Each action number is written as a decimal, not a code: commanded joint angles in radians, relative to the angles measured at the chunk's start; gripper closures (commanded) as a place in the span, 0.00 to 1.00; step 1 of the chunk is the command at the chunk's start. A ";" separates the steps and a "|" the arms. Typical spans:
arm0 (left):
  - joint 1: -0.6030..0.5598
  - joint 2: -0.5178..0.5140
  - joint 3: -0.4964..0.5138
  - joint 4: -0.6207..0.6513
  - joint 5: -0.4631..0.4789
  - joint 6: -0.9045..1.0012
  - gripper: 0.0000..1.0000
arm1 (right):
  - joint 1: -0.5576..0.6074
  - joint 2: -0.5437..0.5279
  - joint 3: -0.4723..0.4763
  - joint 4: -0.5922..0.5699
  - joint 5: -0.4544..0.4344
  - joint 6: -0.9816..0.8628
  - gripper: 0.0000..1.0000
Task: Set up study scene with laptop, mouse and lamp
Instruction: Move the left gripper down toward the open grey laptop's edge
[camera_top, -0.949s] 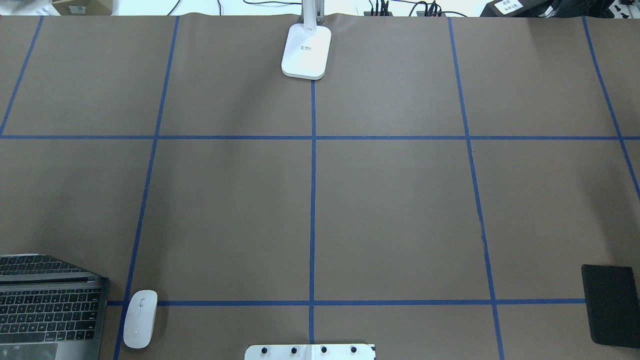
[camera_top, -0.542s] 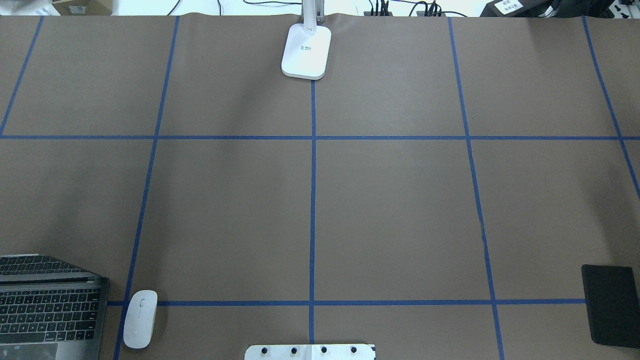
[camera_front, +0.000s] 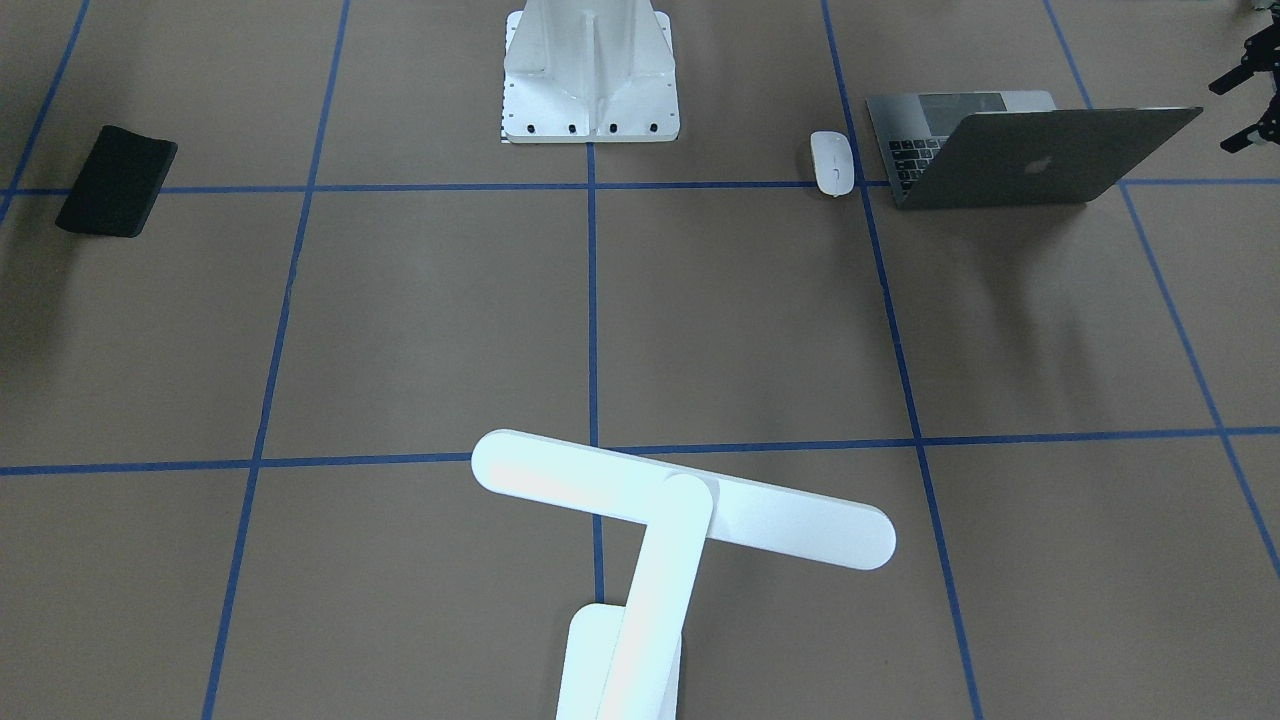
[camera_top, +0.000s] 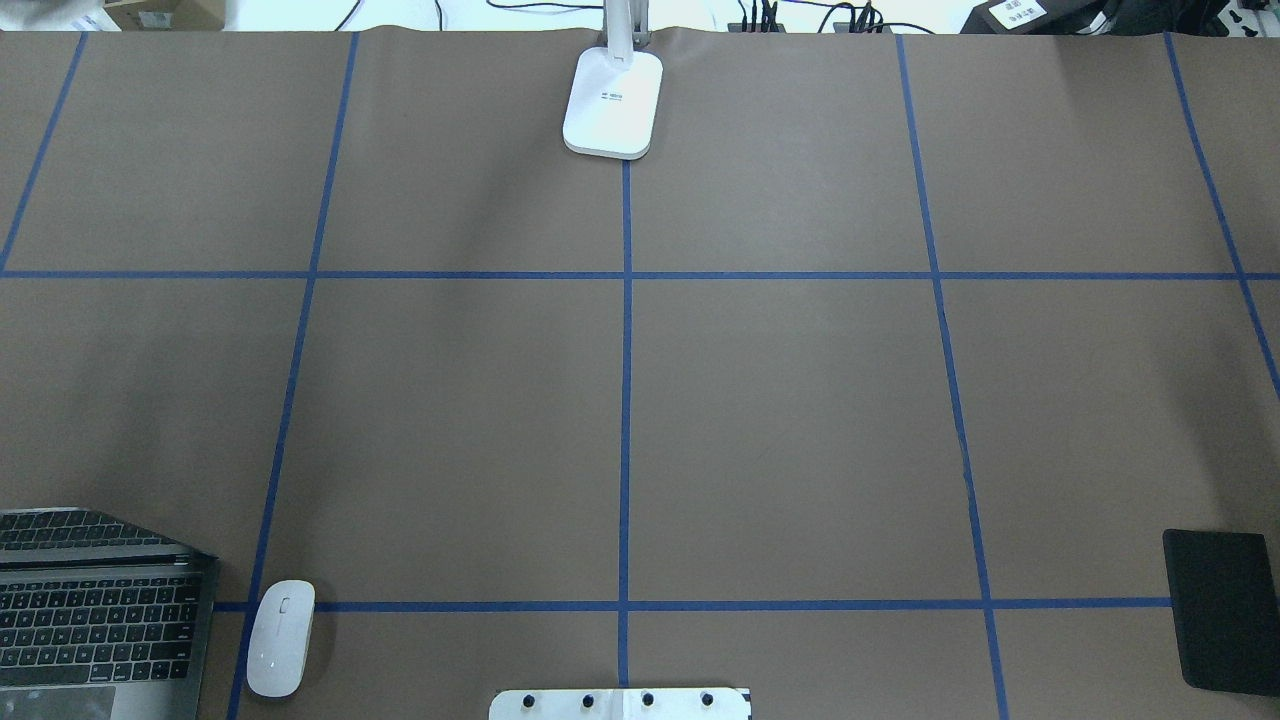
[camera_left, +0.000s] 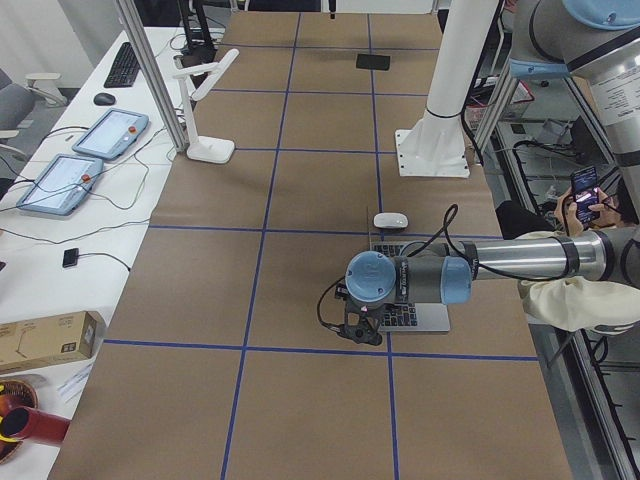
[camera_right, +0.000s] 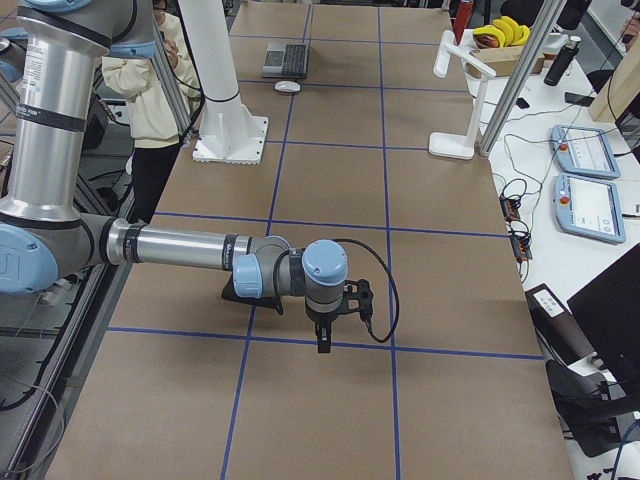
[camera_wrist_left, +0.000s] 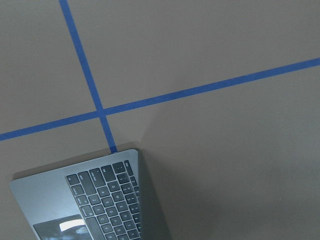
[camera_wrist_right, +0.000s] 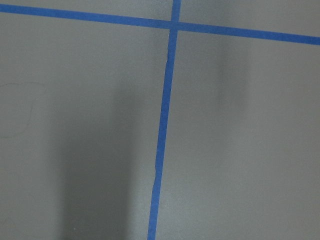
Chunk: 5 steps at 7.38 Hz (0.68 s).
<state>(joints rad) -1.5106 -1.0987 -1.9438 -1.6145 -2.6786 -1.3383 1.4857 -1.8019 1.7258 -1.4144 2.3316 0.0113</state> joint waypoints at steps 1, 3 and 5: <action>0.018 0.020 -0.003 -0.025 -0.038 -0.056 0.01 | 0.001 -0.001 0.008 0.005 0.000 -0.001 0.00; 0.082 0.020 0.000 -0.157 -0.052 -0.227 0.01 | 0.001 -0.001 0.014 0.005 0.000 -0.001 0.00; 0.183 0.020 0.003 -0.368 -0.052 -0.489 0.01 | 0.001 -0.001 0.014 0.005 0.000 -0.001 0.00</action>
<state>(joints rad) -1.3920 -1.0786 -1.9424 -1.8495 -2.7295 -1.6649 1.4864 -1.8024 1.7388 -1.4098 2.3317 0.0107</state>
